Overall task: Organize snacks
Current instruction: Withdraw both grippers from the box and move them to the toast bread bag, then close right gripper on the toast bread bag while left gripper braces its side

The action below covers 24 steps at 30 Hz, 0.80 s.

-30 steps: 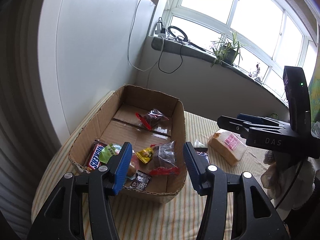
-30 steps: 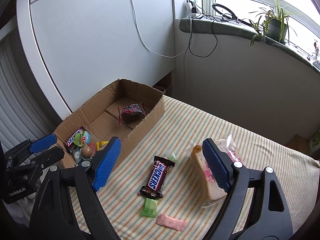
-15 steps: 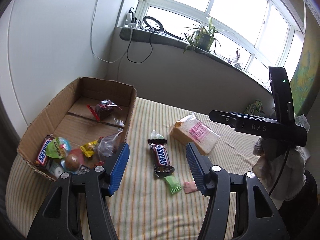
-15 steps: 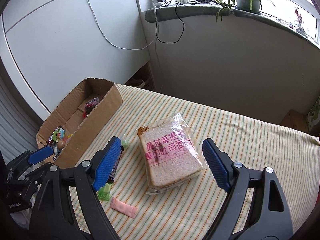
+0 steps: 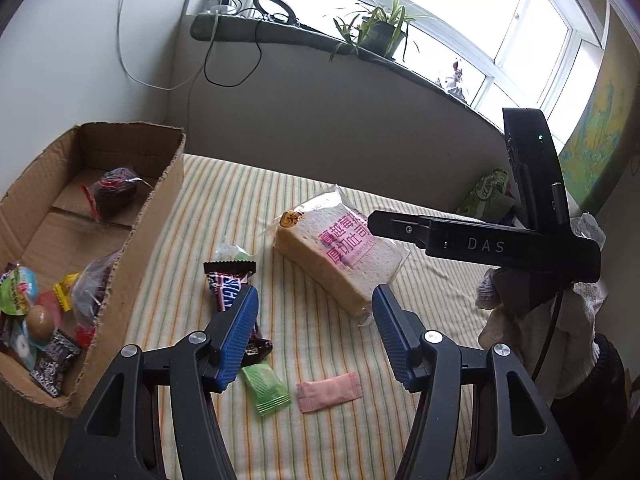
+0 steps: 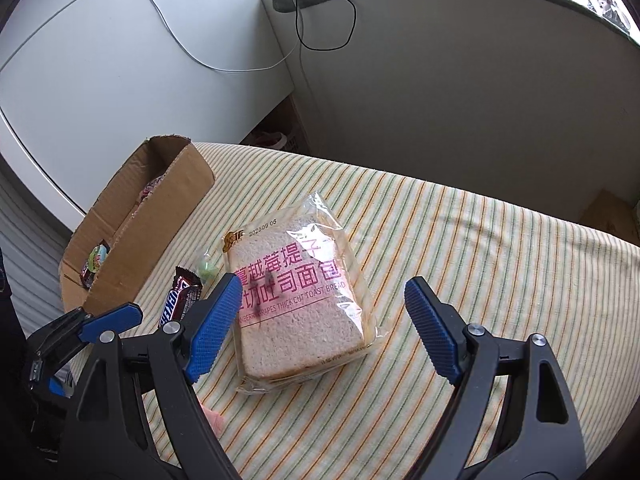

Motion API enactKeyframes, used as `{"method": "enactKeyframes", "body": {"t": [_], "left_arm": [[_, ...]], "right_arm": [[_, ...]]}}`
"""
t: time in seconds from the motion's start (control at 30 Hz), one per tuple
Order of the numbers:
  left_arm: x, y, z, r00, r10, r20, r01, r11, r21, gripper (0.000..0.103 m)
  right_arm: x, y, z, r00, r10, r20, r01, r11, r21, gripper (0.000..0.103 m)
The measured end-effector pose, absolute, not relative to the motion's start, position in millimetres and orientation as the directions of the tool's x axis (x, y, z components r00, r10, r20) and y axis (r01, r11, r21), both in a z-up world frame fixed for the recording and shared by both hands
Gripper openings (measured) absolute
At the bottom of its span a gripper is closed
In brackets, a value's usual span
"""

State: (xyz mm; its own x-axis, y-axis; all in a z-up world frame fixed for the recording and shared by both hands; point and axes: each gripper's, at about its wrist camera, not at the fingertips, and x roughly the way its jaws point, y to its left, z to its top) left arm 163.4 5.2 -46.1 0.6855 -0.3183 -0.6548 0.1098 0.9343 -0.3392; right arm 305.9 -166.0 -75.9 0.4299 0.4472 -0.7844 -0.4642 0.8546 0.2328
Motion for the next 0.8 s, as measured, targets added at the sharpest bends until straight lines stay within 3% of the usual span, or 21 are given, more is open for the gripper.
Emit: {"method": "enactKeyframes", "body": {"t": [0.67, 0.8], "left_arm": [[214.0, -15.4, -85.4, 0.576, -0.411, -0.707, 0.101, 0.893, -0.438, 0.063], [216.3, -17.9, -89.6, 0.569, -0.416, -0.710, 0.100, 0.891, -0.442, 0.063]], "right_arm": [[332.5, -156.9, -113.6, 0.287, 0.545, -0.788, -0.477, 0.795, 0.376, 0.086], [333.1, -155.8, -116.9, 0.272, 0.563, -0.780, -0.477, 0.783, 0.399, 0.082]]}}
